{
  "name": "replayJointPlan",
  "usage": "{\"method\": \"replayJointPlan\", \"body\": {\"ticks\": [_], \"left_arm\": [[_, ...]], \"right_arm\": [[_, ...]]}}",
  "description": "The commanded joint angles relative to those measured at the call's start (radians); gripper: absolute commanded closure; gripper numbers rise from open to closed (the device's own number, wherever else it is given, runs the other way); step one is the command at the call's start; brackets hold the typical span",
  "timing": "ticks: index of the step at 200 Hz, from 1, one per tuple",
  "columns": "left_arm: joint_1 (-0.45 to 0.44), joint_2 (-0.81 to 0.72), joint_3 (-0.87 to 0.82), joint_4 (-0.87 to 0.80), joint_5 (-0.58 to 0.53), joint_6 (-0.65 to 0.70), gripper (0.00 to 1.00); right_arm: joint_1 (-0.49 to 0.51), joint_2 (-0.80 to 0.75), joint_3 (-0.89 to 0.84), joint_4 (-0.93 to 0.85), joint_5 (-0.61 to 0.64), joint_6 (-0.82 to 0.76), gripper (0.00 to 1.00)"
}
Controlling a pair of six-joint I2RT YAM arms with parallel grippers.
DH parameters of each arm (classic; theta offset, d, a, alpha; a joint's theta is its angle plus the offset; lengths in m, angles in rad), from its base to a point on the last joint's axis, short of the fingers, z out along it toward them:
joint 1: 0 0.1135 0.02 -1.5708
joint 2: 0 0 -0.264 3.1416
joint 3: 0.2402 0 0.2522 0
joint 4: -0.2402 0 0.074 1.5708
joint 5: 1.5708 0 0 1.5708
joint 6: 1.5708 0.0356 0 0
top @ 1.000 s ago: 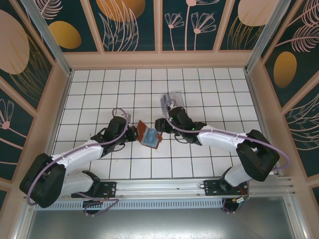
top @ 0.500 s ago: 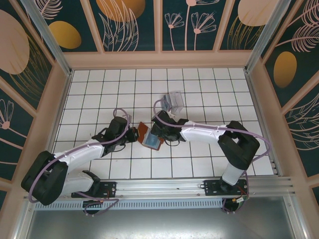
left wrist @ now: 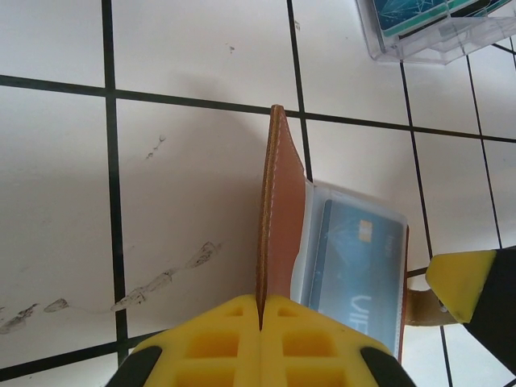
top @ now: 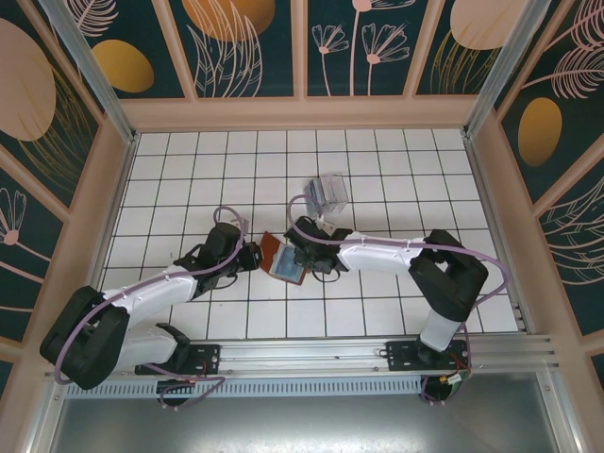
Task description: Put the credit cards into the card holder
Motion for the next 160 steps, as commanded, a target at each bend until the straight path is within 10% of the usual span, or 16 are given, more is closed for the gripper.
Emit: {"method": "replayJointPlan", "body": {"ticks": [1,30,88,116,160], "left_arm": [[-0.004,-0.022,-0.012,0.015,-0.012,-0.011,1.0],[-0.004,-0.019,-0.01,0.059,0.064,0.005,1.0],[-0.066,0.074,0.036,0.262,0.299,0.104,1.0],[-0.133,0.115,0.059,0.316,0.307,0.137,0.79],[-0.19,0.239,0.089,0.44,0.367,0.108,0.71]], "right_arm": [[0.01,-0.013,-0.002,-0.016,0.012,0.0,0.84],[0.007,-0.027,-0.022,0.05,-0.007,-0.036,1.0],[-0.067,-0.183,-0.24,0.408,-0.169,-0.149,1.0],[-0.15,-0.257,-0.368,0.59,-0.291,-0.188,1.0],[-0.261,-0.278,-0.487,0.795,-0.444,-0.173,1.0]]}}
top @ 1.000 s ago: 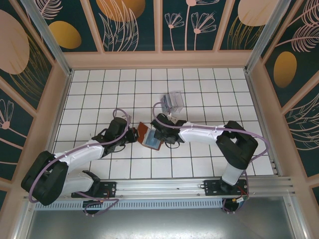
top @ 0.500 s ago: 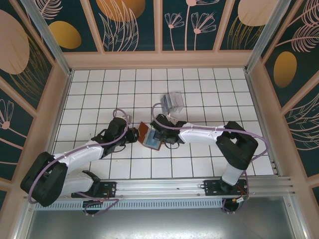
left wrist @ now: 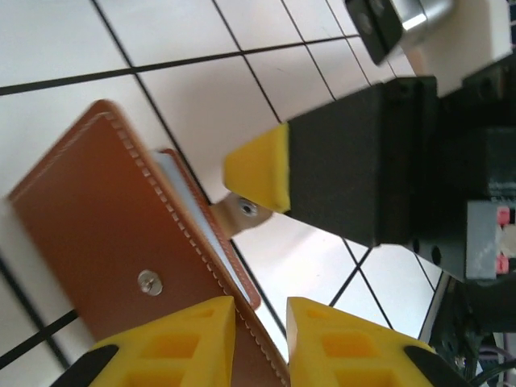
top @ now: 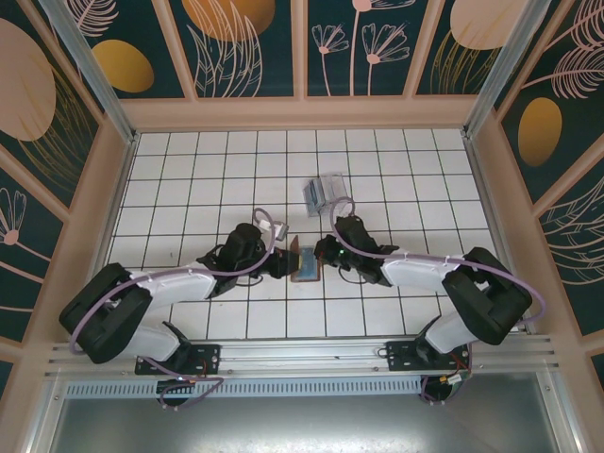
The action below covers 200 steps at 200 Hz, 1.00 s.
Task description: Put the credit cards into the card holder
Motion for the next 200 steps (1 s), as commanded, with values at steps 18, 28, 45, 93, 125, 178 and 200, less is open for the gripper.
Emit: {"method": "replayJointPlan", "body": {"ticks": [18,28,45,93,125,178,200], "left_arm": [[-0.033,0.114,0.041,0.142,0.041,0.01,0.67],[-0.033,0.156,0.049,0.145,0.024,0.017,0.64],[-0.033,0.225,0.069,0.149,0.011,0.029,0.65],[-0.031,0.162,0.039,0.178,-0.077,0.037,0.61],[-0.032,0.127,0.052,-0.002,-0.246,0.095,0.59],[-0.032,0.281,0.073,0.045,-0.232,0.08,0.66],[-0.033,0.261,0.06,0.04,-0.275,0.078,0.65]], "right_arm": [[-0.052,-0.026,-0.056,0.19,-0.128,-0.032,1.0],[-0.065,-0.028,-0.067,0.195,-0.14,-0.037,1.0],[-0.077,-0.053,-0.105,0.227,-0.163,-0.049,1.0],[-0.084,-0.134,-0.145,0.178,-0.149,-0.081,1.0],[-0.082,-0.093,-0.124,0.178,-0.145,-0.075,1.0],[-0.071,-0.018,-0.099,0.237,-0.15,-0.047,1.0],[-0.072,-0.02,-0.101,0.224,-0.137,-0.059,1.0]]}}
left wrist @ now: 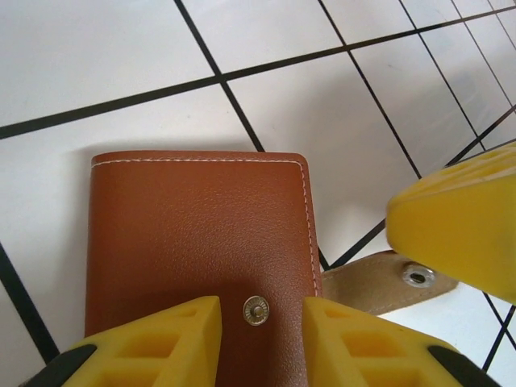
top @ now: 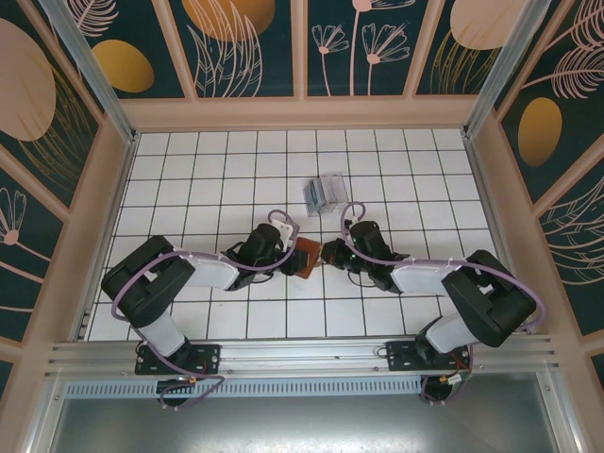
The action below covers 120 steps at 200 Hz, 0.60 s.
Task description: Put the credit cards into the card holder
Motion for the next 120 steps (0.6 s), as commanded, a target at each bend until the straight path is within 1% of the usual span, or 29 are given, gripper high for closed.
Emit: {"method": "replayJointPlan", "body": {"ticks": [1,14,34,45,58,71,83,100,120], "left_arm": [[-0.001,0.001,-0.022,-0.045,-0.064,-0.002,0.65],[0.0,-0.025,-0.031,-0.068,-0.071,-0.004,0.64],[0.0,-0.063,-0.058,-0.095,-0.114,-0.037,0.64],[0.001,-0.064,-0.062,-0.11,-0.122,-0.058,0.68],[-0.001,-0.06,-0.072,-0.096,-0.079,-0.09,0.78],[0.0,-0.058,-0.107,-0.017,-0.027,-0.141,0.82],[0.0,-0.048,-0.125,0.035,-0.006,-0.174,0.85],[0.0,-0.035,-0.119,0.034,0.009,-0.192,0.88],[0.0,-0.06,-0.153,0.078,0.023,-0.238,0.88]], "right_arm": [[0.004,0.0,0.026,0.037,-0.004,-0.007,1.0],[0.004,-0.003,0.023,0.049,0.006,0.0,1.0],[0.005,0.018,0.042,0.056,0.01,0.004,1.0],[0.008,0.041,0.062,0.05,0.013,0.007,1.0],[0.018,0.066,0.076,0.076,0.011,0.016,1.0],[0.031,0.093,0.092,0.098,0.023,0.03,1.0],[0.047,0.121,0.118,0.094,0.052,0.036,1.0],[0.067,0.159,0.148,0.093,0.076,0.029,1.0],[0.074,0.211,0.174,0.091,0.071,0.004,1.0]]}}
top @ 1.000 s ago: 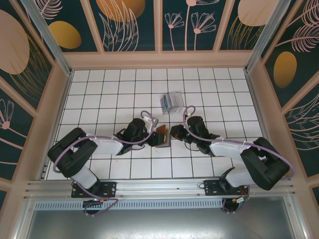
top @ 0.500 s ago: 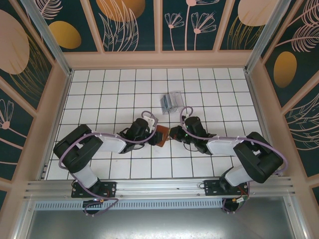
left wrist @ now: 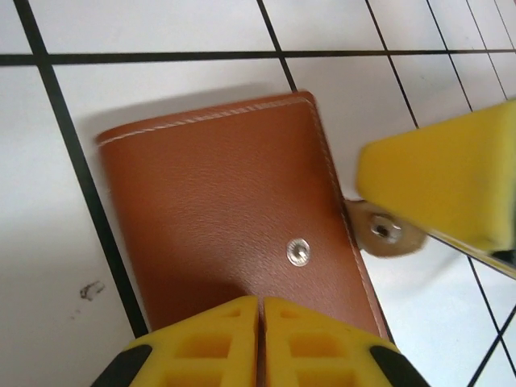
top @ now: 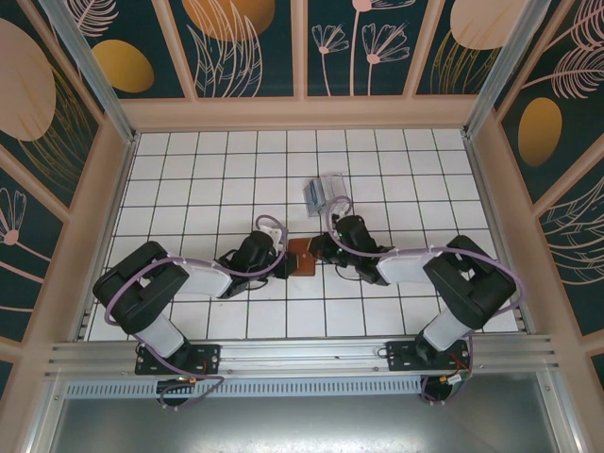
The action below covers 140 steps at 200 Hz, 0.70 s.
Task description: Put the credit cards into the card holder
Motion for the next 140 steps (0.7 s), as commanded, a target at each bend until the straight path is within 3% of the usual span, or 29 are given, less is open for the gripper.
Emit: {"method": "replayJointPlan", "body": {"ticks": [1,51,71,90,140], "left_arm": [[0.0,-0.008,-0.052,0.026,0.054,-0.081,0.88],[0.0,-0.123,-0.157,0.128,0.03,-0.191,0.89],[0.001,-0.14,-0.15,0.077,-0.004,-0.176,0.87],[0.001,-0.122,-0.125,0.003,-0.039,-0.169,0.86],[0.001,-0.044,-0.136,0.033,-0.082,-0.218,0.86]], "right_arm": [[0.013,0.051,0.044,0.047,0.024,-0.02,1.0],[0.011,0.114,0.067,0.034,-0.008,-0.105,1.0],[0.013,0.147,0.081,0.054,-0.056,-0.107,1.0],[0.022,0.165,0.091,0.078,-0.083,-0.108,1.0],[0.037,0.158,0.093,0.046,-0.072,-0.165,1.0]]}}
